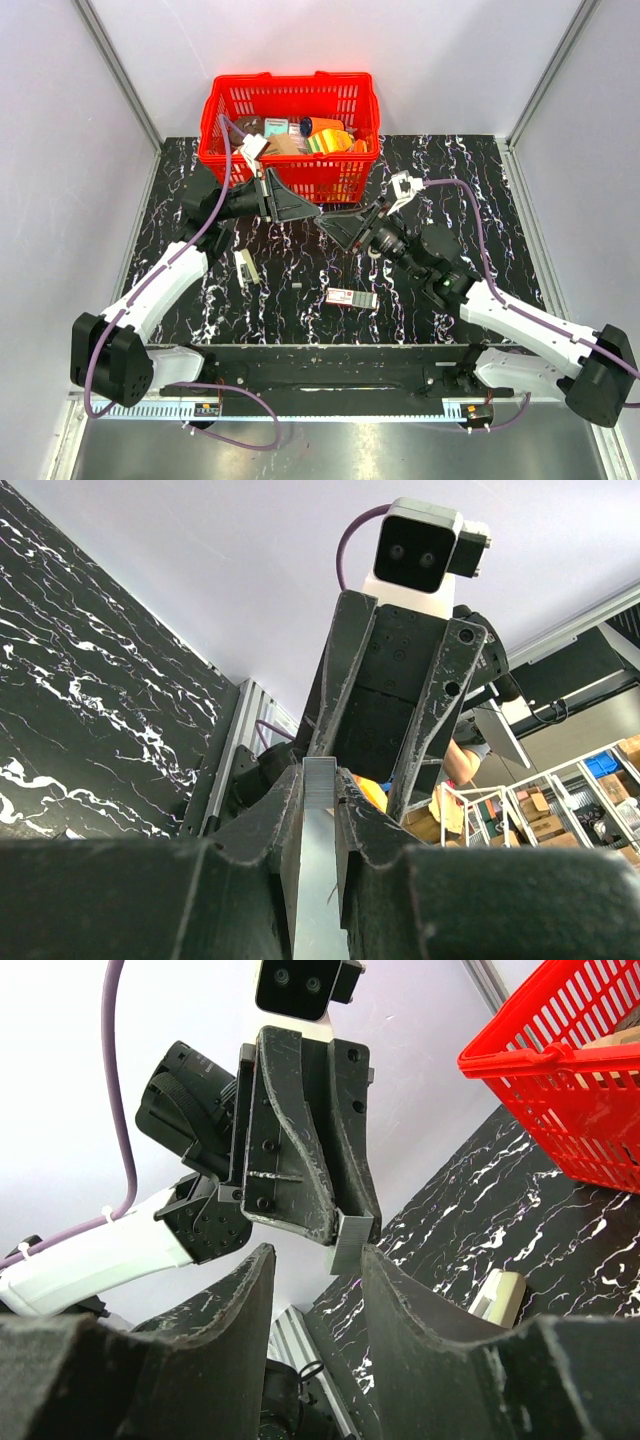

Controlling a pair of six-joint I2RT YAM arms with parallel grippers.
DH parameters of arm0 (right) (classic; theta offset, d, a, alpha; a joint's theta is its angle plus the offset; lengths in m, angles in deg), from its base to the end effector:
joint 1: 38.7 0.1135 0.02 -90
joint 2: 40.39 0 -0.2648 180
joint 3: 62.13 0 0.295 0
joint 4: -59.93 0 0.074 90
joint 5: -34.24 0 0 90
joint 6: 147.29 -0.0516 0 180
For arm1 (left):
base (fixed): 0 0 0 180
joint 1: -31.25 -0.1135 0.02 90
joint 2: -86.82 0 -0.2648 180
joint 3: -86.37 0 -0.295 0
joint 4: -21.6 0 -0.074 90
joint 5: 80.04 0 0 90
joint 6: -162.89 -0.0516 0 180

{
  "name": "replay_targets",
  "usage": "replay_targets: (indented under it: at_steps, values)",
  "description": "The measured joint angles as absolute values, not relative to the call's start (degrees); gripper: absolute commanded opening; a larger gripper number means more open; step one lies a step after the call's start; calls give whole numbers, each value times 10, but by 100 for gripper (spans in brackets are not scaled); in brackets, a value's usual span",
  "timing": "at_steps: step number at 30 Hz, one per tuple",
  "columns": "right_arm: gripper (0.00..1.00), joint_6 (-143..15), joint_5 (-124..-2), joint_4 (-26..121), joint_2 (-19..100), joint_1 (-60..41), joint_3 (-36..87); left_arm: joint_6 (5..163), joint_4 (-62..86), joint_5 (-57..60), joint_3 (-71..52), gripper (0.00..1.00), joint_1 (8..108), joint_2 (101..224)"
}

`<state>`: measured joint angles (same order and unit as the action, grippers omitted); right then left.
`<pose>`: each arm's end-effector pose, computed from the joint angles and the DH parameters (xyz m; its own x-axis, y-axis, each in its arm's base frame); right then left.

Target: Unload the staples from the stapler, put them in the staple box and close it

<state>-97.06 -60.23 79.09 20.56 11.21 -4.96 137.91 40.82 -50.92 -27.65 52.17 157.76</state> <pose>0.1945 0.2372 0.3588 -0.3876 0.5299 -0.7543 -0.7327 0.3195 0.6009 0.2861 -0.1576 0.3627 -0.7772 -0.1751 -0.6043 0.6159 -0.0154 -0.7877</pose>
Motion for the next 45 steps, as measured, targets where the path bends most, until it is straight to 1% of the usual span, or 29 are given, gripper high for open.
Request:
replay_targets:
  at_steps: [9, 17, 21, 25, 28, 37, 41, 45]
  values:
    - [45, -991, -617, 802, 221, 96, -50, 1379, 407, -513, -277, 0, 522, 1571]
    - [36, -1005, -630, 815, 228, 88, -50, 1376, 397, -514, -277, 0, 522, 1571]
    - [36, -1013, -637, 822, 232, 84, -51, 1376, 395, -514, -277, 0, 522, 1570]
    - [40, -1022, -641, 832, 235, 82, -55, 1374, 394, -515, -277, 0, 521, 1570]
    - [40, -1026, -645, 837, 235, 82, -60, 1374, 391, -516, -277, 0, 521, 1570]
    - [40, -1037, -650, 845, 238, 82, -67, 1372, 388, -516, -276, 1, 521, 1570]
    - [38, -1040, -655, 851, 242, 82, -67, 1372, 388, -516, -276, 1, 521, 1570]
    - [32, -1044, -659, 858, 246, 80, -67, 1372, 387, -516, -276, 1, 520, 1570]
